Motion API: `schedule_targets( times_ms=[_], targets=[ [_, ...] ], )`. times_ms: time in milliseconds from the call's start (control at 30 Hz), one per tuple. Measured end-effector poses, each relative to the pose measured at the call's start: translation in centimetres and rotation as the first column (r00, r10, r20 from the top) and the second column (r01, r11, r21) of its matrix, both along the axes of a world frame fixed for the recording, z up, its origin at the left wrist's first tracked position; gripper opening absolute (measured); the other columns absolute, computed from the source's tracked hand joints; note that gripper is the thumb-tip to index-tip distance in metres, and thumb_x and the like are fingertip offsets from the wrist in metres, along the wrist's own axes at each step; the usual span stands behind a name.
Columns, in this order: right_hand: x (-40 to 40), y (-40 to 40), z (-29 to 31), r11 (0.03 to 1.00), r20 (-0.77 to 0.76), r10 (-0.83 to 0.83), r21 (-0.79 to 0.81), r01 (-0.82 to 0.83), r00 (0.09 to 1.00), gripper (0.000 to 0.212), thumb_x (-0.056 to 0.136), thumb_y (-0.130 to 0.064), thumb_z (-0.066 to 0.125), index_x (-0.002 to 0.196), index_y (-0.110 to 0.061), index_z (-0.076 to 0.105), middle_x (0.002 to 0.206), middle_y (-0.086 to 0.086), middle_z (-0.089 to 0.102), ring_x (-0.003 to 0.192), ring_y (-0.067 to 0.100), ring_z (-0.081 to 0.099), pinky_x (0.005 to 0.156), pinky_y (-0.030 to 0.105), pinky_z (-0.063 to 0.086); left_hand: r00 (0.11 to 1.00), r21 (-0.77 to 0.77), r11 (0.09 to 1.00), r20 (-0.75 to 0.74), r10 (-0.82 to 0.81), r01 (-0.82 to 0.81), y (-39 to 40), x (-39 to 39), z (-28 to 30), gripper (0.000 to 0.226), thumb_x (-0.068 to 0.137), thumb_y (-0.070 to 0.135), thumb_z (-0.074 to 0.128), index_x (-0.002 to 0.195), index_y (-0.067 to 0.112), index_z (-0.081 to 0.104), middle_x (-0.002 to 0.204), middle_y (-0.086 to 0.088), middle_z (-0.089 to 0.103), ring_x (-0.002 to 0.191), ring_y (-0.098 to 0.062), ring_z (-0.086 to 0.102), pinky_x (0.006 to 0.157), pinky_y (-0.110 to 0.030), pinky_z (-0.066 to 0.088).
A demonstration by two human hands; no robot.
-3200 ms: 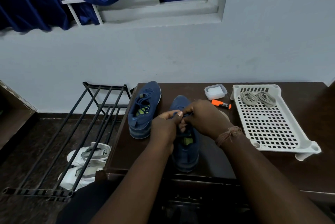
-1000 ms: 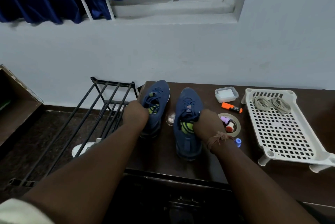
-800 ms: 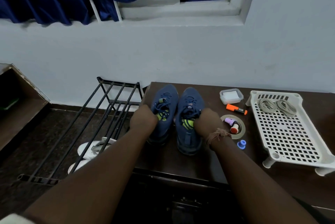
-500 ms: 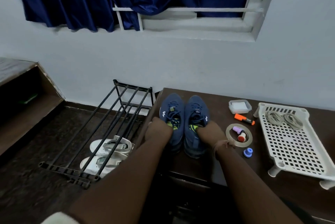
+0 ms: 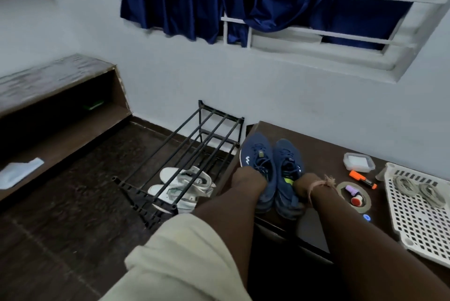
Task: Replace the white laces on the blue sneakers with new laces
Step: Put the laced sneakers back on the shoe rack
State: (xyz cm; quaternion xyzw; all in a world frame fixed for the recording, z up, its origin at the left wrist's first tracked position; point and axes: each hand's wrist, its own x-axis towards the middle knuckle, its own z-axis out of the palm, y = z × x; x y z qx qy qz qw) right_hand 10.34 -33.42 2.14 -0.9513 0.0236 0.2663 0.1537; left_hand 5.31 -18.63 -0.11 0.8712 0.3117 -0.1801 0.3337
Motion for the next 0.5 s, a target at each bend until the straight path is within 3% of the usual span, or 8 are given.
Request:
schedule_targets(
  times_ms=[67, 133, 233, 367, 400, 500],
  targets=[
    [0.0, 1.0, -0.2, 0.998, 0.04, 0.067, 0.007, -0.068, 0.997, 0.034, 0.097, -0.012, 0.05, 0.128, -0.002, 0.059, 0.132, 0.017, 0.059, 0.118, 0.032, 0.059, 0.091, 0.032, 0.05, 0.999, -0.071, 0.997, -0.028, -0.043, 0.041, 1.5, -1.1, 0.6, 0.044, 0.094, 0.023, 0.061, 0.131, 0.001, 0.059, 0.126, -0.017, 0.066, 0.114, -0.032, 0.067, 0.095, -0.044, 0.057],
    [0.4, 2.6, -0.1, 0.992, 0.045, 0.123, 0.027, -0.125, 0.991, 0.034, 0.092, -0.012, 0.054, 0.123, -0.003, 0.063, 0.126, 0.018, 0.064, 0.111, 0.033, 0.063, 0.093, 0.037, 0.054, 0.997, -0.075, 0.997, -0.07, -0.024, 0.018, 3.5, -2.5, 1.7, 0.046, 0.098, 0.024, 0.058, 0.137, 0.0, 0.052, 0.131, -0.017, 0.063, 0.118, -0.031, 0.064, 0.1, -0.043, 0.055],
    [0.1, 5.7, 0.9, 0.976, 0.053, 0.216, 0.016, -0.217, 0.975, 0.03, 0.093, -0.012, 0.053, 0.116, 0.0, 0.067, 0.117, 0.02, 0.067, 0.1, 0.031, 0.066, 0.079, 0.034, 0.056, 0.998, -0.057, 0.998, -0.057, 0.017, -0.02, 6.1, -4.9, 2.9, 0.045, 0.101, 0.019, 0.055, 0.142, 0.003, 0.05, 0.137, -0.015, 0.06, 0.122, -0.03, 0.061, 0.103, -0.044, 0.052],
    [-0.6, 11.3, 3.2, 0.937, 0.061, 0.339, 0.069, -0.342, 0.939, 0.03, 0.098, -0.009, 0.051, 0.124, 0.0, 0.063, 0.117, 0.018, 0.065, 0.08, 0.023, 0.062, 0.061, 0.021, 0.053, 1.0, 0.023, 1.0, 0.003, 0.021, -0.021, 10.6, -8.2, 4.0, 0.03, 0.096, 0.009, 0.059, 0.123, -0.002, 0.065, 0.122, -0.018, 0.066, 0.115, -0.034, 0.062, 0.099, -0.044, 0.053],
    [-0.7, 12.7, 3.6, 0.928, 0.073, 0.358, 0.087, -0.363, 0.931, 0.032, 0.098, -0.009, 0.051, 0.127, -0.001, 0.062, 0.121, 0.018, 0.064, 0.08, 0.023, 0.062, 0.061, 0.019, 0.052, 0.999, 0.033, 0.999, 0.033, 0.037, -0.038, 11.9, -8.7, 4.0, 0.029, 0.095, 0.009, 0.06, 0.122, -0.003, 0.066, 0.119, -0.018, 0.067, 0.112, -0.034, 0.064, 0.096, -0.044, 0.055],
    [-0.3, 17.0, 4.5, 0.9, 0.132, 0.397, 0.141, -0.413, 0.908, 0.034, 0.099, -0.013, 0.048, 0.13, -0.008, 0.061, 0.128, 0.018, 0.061, 0.108, 0.031, 0.062, 0.084, 0.03, 0.051, 0.997, 0.071, 0.994, -0.001, 0.077, -0.077, 15.9, -9.1, 4.0, 0.028, 0.094, 0.015, 0.064, 0.117, -0.001, 0.066, 0.121, -0.012, 0.07, 0.112, -0.029, 0.066, 0.096, -0.039, 0.055]
  ],
)
